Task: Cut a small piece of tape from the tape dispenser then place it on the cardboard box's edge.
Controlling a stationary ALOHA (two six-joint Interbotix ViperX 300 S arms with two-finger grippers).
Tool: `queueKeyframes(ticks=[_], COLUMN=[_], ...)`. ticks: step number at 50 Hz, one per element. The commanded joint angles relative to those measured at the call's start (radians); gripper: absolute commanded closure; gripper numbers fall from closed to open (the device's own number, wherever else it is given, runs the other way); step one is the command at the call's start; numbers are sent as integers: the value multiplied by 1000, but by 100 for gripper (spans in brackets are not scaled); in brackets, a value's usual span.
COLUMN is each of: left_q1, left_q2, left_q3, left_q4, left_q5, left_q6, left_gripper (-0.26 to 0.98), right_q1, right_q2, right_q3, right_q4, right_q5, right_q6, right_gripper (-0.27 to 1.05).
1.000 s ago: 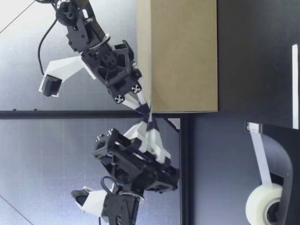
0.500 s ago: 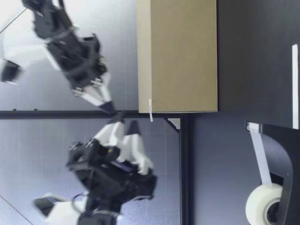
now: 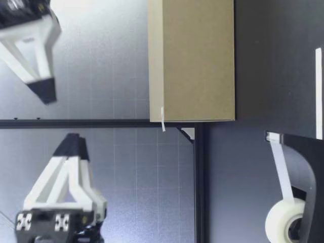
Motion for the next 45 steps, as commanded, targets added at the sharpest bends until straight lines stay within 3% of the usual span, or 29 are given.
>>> queueKeyframes(ticks=[1, 10, 18, 31, 45], left_q1=[-26, -46, -44, -44, -44], left_q2=[-25, -25, -25, -25, -25], left_q3=[-8, -8, -8, -8, -6], left_q4=[54, 121, 123, 123, 123], left_q5=[-6, -12, -17, -25, -25], left_q6=[5, 5, 5, 5, 6], left_gripper=[46, 46, 48, 63, 63], right_q1=[26, 63, 66, 66, 67], right_q2=[-46, -74, -71, -52, -28], right_q3=[20, 91, 100, 101, 101], right_q4=[5, 3, 3, 2, 0], right_q5=[-57, -143, -160, -169, -184], right_q6=[18, 46, 48, 44, 44], right_gripper=[86, 86, 86, 86, 86])
